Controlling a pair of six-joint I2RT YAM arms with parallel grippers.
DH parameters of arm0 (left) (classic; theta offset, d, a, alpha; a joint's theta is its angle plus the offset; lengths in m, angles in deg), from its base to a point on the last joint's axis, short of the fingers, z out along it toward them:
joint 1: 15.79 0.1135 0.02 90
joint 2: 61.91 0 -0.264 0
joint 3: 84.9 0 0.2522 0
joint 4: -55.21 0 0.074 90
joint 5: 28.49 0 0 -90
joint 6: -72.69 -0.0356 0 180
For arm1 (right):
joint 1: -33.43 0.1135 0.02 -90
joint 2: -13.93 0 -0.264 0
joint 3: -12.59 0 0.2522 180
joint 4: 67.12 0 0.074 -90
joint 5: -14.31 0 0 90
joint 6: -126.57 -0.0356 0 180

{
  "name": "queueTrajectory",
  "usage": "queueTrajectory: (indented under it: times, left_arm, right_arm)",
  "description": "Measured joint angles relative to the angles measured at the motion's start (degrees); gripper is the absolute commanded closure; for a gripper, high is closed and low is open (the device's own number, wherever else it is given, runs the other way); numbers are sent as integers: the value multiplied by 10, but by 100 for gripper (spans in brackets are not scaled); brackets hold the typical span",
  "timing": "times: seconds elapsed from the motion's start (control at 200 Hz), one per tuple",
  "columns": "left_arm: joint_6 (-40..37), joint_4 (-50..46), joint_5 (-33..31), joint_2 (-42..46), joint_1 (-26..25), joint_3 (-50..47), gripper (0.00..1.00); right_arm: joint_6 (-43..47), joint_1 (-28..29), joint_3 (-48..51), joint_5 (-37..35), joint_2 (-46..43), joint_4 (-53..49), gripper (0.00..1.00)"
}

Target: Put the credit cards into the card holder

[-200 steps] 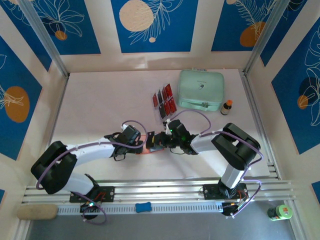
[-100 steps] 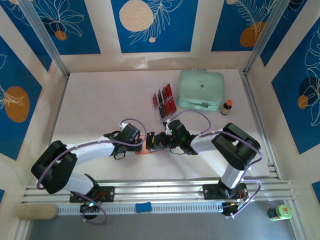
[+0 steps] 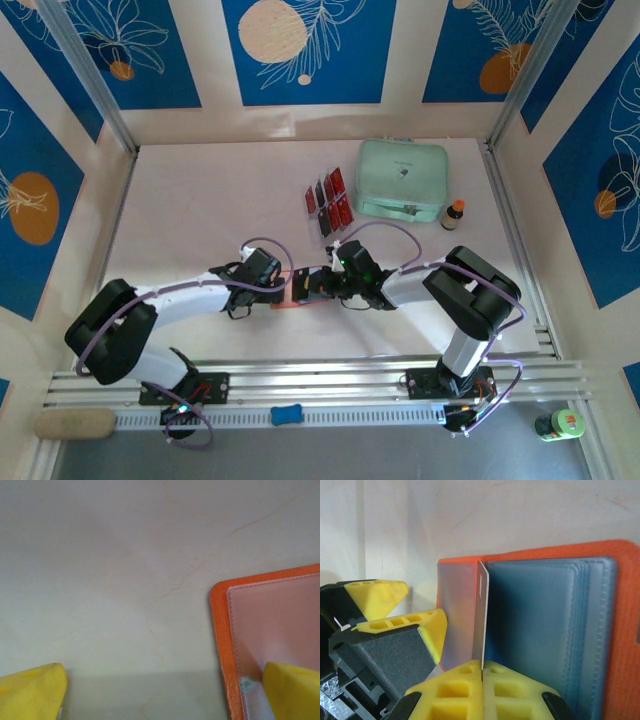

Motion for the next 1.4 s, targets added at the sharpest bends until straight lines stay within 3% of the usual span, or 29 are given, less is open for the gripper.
queueTrajectory:
  times: [0.68, 1.4]
  left_arm:
    - [0, 2, 0, -3, 0, 0, 0]
    - [0, 8, 1, -7, 0, 0, 0]
  right_arm:
    - [-1, -7, -13, 23, 16, -18, 100]
    - [0, -9, -47, 23, 8, -108, 100]
